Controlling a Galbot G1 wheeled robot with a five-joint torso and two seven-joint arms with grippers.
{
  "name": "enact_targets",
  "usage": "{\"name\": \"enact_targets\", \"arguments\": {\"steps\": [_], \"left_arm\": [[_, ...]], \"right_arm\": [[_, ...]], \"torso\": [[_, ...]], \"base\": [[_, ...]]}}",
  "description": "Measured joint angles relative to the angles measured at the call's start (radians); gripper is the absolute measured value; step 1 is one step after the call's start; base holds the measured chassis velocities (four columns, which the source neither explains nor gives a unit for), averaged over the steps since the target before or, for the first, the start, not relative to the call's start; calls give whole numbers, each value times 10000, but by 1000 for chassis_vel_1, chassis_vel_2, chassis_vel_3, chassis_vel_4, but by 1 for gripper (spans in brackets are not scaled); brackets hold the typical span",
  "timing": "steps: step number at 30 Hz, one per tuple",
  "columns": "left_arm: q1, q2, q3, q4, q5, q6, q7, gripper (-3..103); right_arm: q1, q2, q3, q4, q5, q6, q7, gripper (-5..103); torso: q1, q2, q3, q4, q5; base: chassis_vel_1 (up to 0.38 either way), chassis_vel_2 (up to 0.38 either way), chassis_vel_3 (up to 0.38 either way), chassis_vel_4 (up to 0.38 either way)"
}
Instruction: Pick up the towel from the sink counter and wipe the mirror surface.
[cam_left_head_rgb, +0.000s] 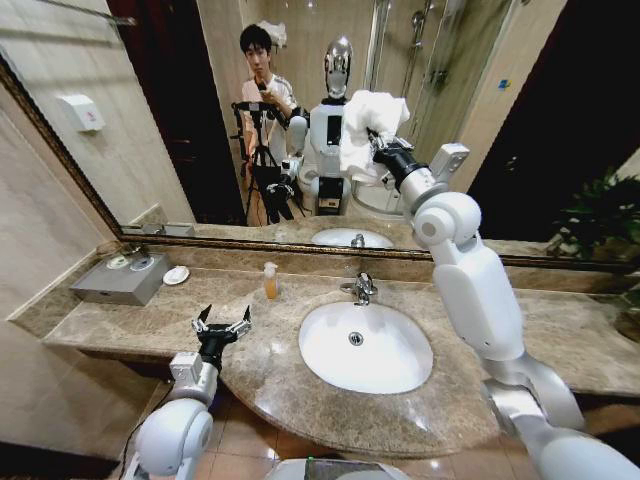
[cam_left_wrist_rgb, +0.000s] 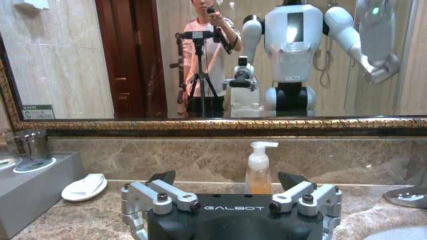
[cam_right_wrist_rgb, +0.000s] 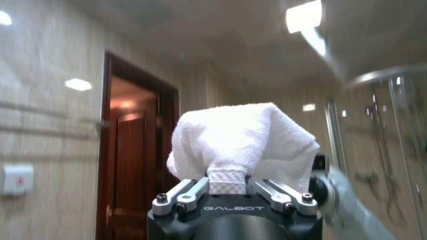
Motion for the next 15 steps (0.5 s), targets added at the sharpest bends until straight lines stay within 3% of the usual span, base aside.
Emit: {"name": "enact_targets", "arguments": {"steps": [5, 15], "left_arm": [[1, 0, 1, 0, 0, 0, 0, 100], [0, 0, 0, 0, 0, 0, 0, 100]], "right_arm": [[-1208, 307, -218, -28, -441, 106, -125, 13], [-1566, 567, -1084, 700, -758, 267, -222, 13]], "torso": [[0, 0, 0, 0, 2], [0, 0, -1, 4, -2]], "base": [[0, 0, 0, 0], [0, 0, 0, 0]]}}
